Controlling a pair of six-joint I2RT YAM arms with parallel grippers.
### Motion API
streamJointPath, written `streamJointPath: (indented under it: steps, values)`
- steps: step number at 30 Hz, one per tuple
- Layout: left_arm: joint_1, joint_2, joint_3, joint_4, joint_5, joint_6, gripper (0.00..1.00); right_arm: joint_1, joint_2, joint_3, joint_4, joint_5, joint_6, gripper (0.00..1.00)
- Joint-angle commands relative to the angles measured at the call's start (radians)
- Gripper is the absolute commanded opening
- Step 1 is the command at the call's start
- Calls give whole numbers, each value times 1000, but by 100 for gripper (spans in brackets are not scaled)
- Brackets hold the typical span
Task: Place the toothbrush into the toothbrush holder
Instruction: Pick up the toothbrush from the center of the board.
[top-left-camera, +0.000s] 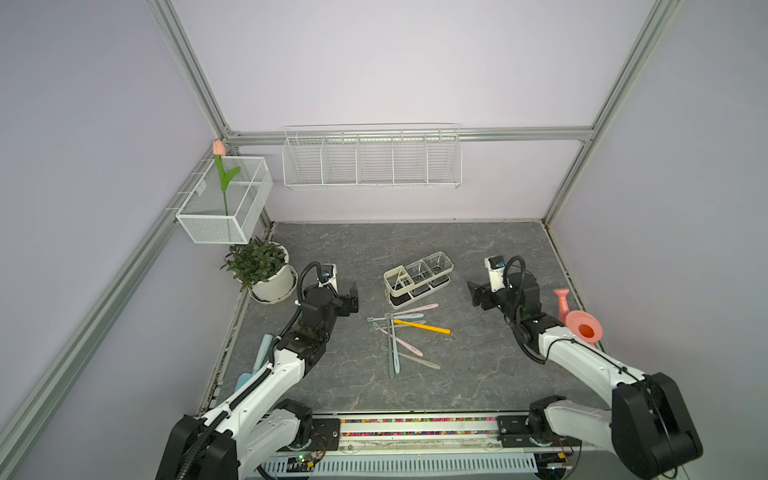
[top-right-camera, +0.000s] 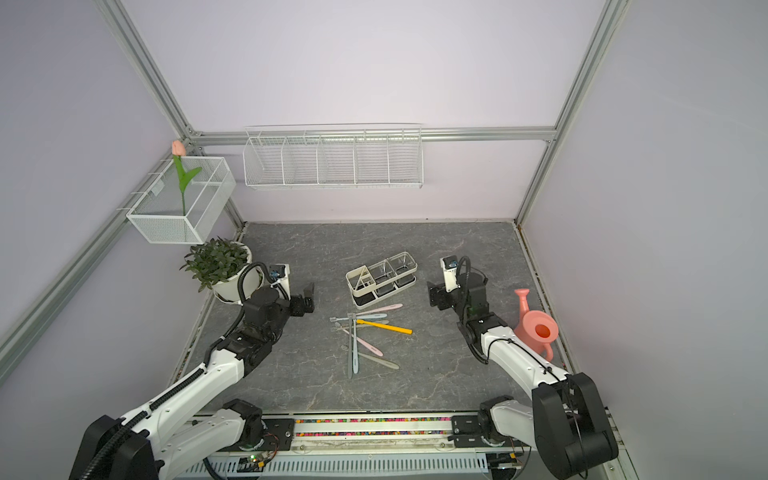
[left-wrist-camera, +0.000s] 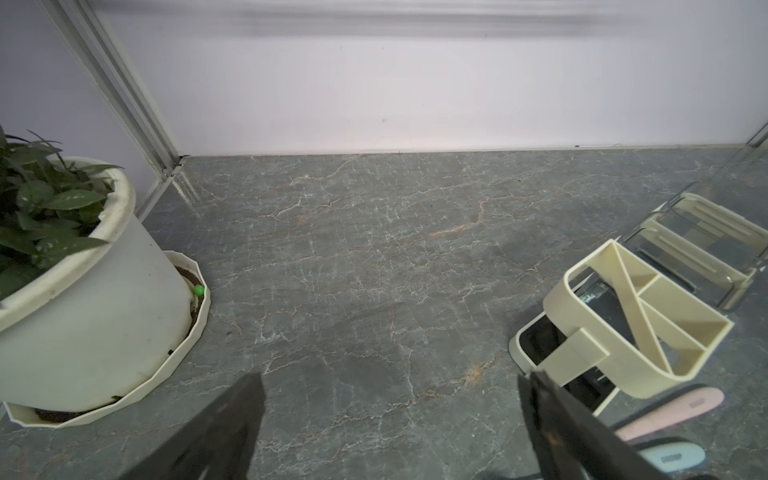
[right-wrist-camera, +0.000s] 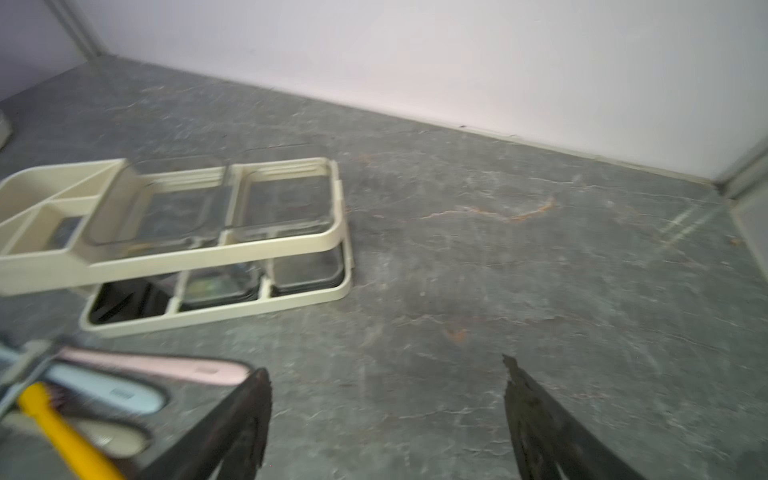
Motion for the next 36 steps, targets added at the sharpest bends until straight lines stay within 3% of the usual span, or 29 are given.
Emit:
streamJointPath:
  steps: [1, 9, 14, 27, 32, 36]
  values:
    - [-4, 17, 10, -9, 11, -27, 99, 95, -25, 63, -212, -45, -1, 92]
    - [-5, 12, 7, -17, 56, -41, 99, 294, -19, 30, -333, -56, 75, 99]
    - [-6, 5, 3, -14, 90, -41, 99, 353, 42, 19, -383, -10, 103, 93]
    - [-5, -49, -33, 15, 92, -49, 99, 380, 349, 199, -498, 71, 87, 85]
    - [-5, -37, -21, 5, 98, -46, 99, 383, 399, 230, -511, 64, 76, 84]
    - [-4, -24, -10, -6, 106, -46, 98, 389, 408, 234, -526, 49, 80, 74]
